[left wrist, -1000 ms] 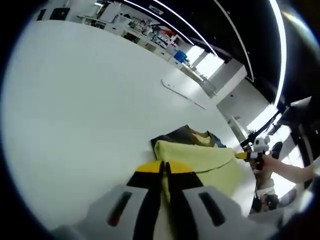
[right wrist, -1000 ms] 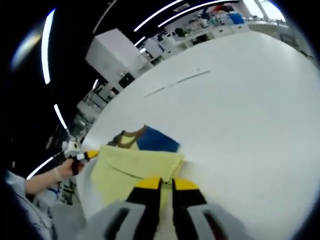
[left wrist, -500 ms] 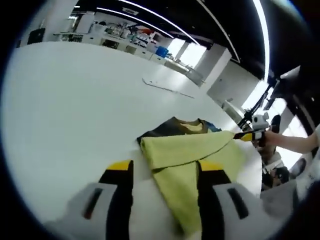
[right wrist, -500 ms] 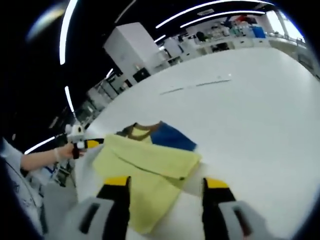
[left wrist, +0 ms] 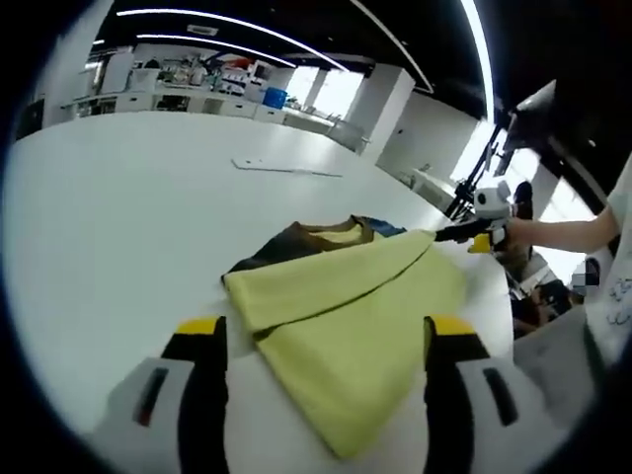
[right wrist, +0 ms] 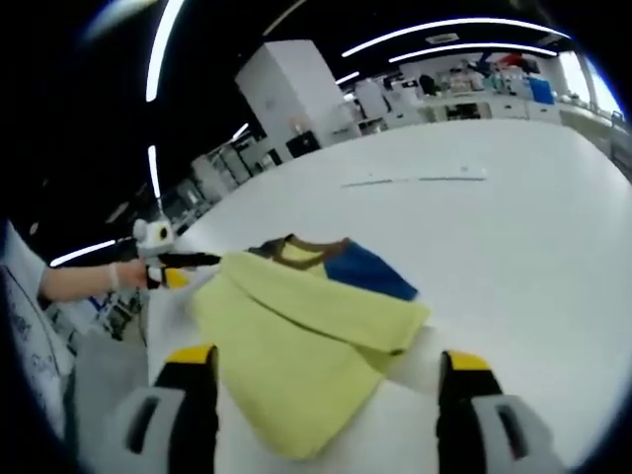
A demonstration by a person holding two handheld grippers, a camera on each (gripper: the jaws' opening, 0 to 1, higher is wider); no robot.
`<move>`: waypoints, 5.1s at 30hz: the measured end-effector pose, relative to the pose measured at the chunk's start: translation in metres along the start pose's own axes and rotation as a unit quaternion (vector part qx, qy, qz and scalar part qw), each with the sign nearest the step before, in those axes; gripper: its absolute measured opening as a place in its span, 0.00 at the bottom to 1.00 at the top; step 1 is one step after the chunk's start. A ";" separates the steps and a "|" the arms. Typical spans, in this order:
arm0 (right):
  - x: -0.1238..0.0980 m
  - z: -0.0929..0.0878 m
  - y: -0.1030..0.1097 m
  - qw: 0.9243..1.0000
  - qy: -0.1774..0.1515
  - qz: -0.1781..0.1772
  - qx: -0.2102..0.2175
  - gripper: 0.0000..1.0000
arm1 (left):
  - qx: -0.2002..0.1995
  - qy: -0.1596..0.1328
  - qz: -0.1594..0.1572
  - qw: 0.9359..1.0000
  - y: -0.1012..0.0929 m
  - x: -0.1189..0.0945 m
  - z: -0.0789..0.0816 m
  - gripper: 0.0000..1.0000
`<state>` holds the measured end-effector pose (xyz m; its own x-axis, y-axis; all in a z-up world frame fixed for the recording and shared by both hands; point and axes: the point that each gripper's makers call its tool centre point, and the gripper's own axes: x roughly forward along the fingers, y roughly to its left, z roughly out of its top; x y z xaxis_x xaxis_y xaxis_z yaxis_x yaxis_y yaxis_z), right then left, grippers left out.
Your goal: Fold the garment on the visible template until the final outline fits inside the template.
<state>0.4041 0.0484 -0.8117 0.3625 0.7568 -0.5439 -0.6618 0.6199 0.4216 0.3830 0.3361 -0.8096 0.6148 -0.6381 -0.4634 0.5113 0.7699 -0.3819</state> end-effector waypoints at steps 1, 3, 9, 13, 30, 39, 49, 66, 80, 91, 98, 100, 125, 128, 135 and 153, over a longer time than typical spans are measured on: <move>0.000 0.000 0.002 1.000 -0.001 0.002 -0.004 0.97 | 0.003 0.000 -0.002 1.000 -0.003 0.000 0.000 0.81; 0.000 -0.001 0.006 1.000 0.000 0.006 -0.008 0.97 | 0.008 0.005 -0.006 1.000 -0.006 0.001 -0.001 0.80; 0.001 0.000 0.010 1.000 -0.009 0.013 -0.001 0.95 | 0.010 0.004 -0.013 1.000 -0.013 0.003 -0.001 0.79; 0.004 -0.001 0.019 1.000 -0.010 0.029 -0.003 0.95 | 0.009 0.008 -0.017 1.000 -0.015 0.003 -0.003 0.78; 0.015 0.001 0.038 0.999 -0.020 0.049 0.009 0.89 | -0.007 0.005 -0.018 1.000 -0.016 0.010 -0.002 0.72; 0.022 0.015 0.037 0.998 -0.038 0.052 0.013 0.88 | -0.020 -0.011 -0.022 1.000 -0.014 0.017 0.007 0.73; 0.042 0.038 0.012 0.997 -0.062 0.038 0.027 0.88 | -0.039 -0.047 -0.019 0.998 0.000 0.035 0.033 0.73; 0.050 0.050 -0.016 0.994 -0.087 0.009 0.061 0.84 | -0.076 -0.066 0.007 0.995 0.017 0.046 0.040 0.75; 0.050 0.054 -0.022 0.993 -0.095 0.001 0.067 0.88 | -0.078 -0.063 0.014 0.995 0.018 0.050 0.040 0.76; 0.043 0.050 -0.011 0.996 -0.085 0.004 0.033 0.91 | -0.063 -0.063 0.011 0.996 0.020 0.040 0.042 0.80; 0.028 0.047 -0.008 0.996 -0.088 -0.003 0.027 0.89 | -0.046 -0.055 0.011 0.997 0.010 0.025 0.035 0.79; 0.022 0.043 -0.007 0.996 -0.088 -0.004 0.030 0.89 | -0.046 -0.054 0.011 0.997 0.010 0.021 0.032 0.78; -0.035 -0.010 0.007 0.996 -0.075 -0.027 0.048 0.85 | -0.037 -0.038 0.024 0.998 -0.014 -0.044 -0.008 0.69; -0.038 -0.016 0.013 0.996 -0.072 -0.025 0.047 0.82 | -0.034 -0.027 0.026 0.999 -0.019 -0.050 -0.018 0.67; -0.042 -0.031 0.013 0.996 -0.065 -0.026 0.050 0.77 | -0.043 -0.026 0.032 0.998 -0.018 -0.062 -0.032 0.63; -0.048 -0.055 0.018 0.999 -0.038 -0.031 0.011 0.57 | -0.039 -0.015 0.020 0.999 -0.050 -0.065 -0.046 0.50</move>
<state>0.3386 0.0119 -0.8180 0.4518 0.7294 -0.5136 -0.6218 0.6703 0.4050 0.2901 0.3387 -0.7970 0.6525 -0.6054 -0.4557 0.4378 0.7921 -0.4254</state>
